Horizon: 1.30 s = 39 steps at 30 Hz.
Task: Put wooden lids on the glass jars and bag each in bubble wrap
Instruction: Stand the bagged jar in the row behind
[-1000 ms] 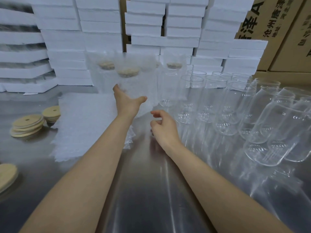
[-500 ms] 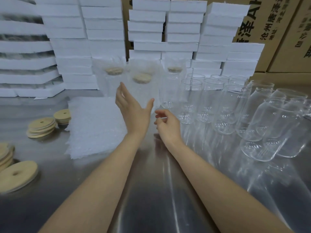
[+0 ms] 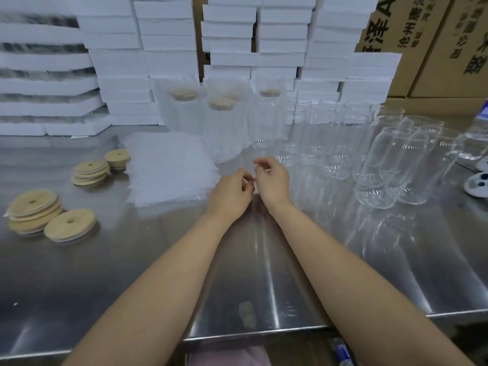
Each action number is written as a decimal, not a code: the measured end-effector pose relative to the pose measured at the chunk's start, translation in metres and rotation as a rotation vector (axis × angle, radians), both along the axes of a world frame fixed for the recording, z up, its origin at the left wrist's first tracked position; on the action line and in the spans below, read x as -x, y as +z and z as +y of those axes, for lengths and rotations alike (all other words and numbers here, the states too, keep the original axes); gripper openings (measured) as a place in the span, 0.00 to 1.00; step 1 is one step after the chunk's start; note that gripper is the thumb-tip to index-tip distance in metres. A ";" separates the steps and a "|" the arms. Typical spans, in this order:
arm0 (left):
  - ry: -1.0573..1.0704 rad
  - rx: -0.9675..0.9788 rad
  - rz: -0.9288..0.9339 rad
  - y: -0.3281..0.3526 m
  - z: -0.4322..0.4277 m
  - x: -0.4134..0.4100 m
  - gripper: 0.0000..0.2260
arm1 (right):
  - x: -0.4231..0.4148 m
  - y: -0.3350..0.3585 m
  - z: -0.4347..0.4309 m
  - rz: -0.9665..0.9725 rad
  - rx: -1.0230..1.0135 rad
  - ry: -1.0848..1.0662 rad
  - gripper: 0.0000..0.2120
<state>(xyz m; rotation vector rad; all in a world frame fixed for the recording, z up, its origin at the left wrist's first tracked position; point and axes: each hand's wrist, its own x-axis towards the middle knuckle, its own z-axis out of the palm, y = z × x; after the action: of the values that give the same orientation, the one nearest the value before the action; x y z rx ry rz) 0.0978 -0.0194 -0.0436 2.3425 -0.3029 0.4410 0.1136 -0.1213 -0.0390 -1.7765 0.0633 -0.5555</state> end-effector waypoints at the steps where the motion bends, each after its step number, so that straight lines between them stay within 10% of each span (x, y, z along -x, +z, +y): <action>1: -0.004 -0.012 0.002 -0.001 0.000 0.000 0.06 | -0.002 0.001 -0.003 -0.026 0.039 -0.059 0.13; 11: -0.014 -0.042 0.016 -0.005 -0.003 -0.008 0.06 | -0.044 0.005 -0.050 0.059 0.064 -0.426 0.36; 25: -0.006 0.117 0.046 -0.006 -0.006 -0.022 0.05 | -0.058 0.006 -0.043 0.043 0.192 -0.404 0.36; 39: -0.085 0.660 0.099 0.013 0.011 -0.004 0.33 | 0.016 0.006 -0.008 0.092 -0.003 0.356 0.34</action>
<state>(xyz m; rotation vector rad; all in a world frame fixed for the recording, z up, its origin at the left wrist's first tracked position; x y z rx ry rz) 0.1014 -0.0082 -0.0301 1.6933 -0.1725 0.3197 0.0980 -0.1292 -0.0332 -1.7579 -0.1855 -0.2163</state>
